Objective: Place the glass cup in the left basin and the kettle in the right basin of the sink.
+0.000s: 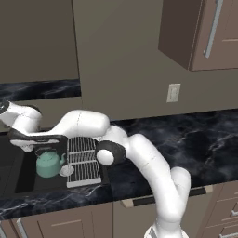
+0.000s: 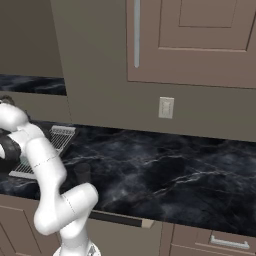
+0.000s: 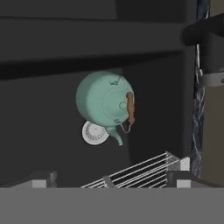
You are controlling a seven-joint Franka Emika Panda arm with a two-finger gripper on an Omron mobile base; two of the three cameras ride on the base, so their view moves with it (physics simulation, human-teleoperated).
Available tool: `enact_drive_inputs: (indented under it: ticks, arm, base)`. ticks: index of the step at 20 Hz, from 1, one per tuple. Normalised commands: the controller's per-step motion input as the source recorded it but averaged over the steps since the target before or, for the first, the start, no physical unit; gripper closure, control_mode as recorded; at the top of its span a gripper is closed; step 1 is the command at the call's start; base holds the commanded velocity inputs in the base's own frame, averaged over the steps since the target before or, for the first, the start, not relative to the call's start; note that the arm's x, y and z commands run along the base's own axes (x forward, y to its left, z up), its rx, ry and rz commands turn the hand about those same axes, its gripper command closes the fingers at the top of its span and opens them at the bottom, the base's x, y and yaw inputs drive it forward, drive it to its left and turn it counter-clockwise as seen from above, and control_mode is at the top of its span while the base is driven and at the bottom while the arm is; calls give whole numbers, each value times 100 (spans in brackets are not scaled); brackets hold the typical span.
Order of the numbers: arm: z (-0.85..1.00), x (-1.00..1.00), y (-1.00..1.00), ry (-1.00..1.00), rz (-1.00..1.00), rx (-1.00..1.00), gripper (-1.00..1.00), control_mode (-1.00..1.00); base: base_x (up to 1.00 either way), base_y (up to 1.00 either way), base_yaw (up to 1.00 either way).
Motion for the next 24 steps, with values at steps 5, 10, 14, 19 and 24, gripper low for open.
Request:
enact_drive_inputs:
  ticks: [5,10,14,19,24]
  arm:
    - [-18,-72,-78,-24,0,3,-100,-100]
    - [25,-45,-65,-25,0,12,-100,-100]
    - [36,-29,-58,-16,-4,25,-100,-100]
    - [27,-23,-44,-7,-21,31,-100,-100]
    - [25,-10,-24,-2,-33,25,-100,-100]
  base:
    - [0,0,0]
    - [0,0,0]
    - [0,0,0]
    - [0,0,0]
    - [0,0,0]
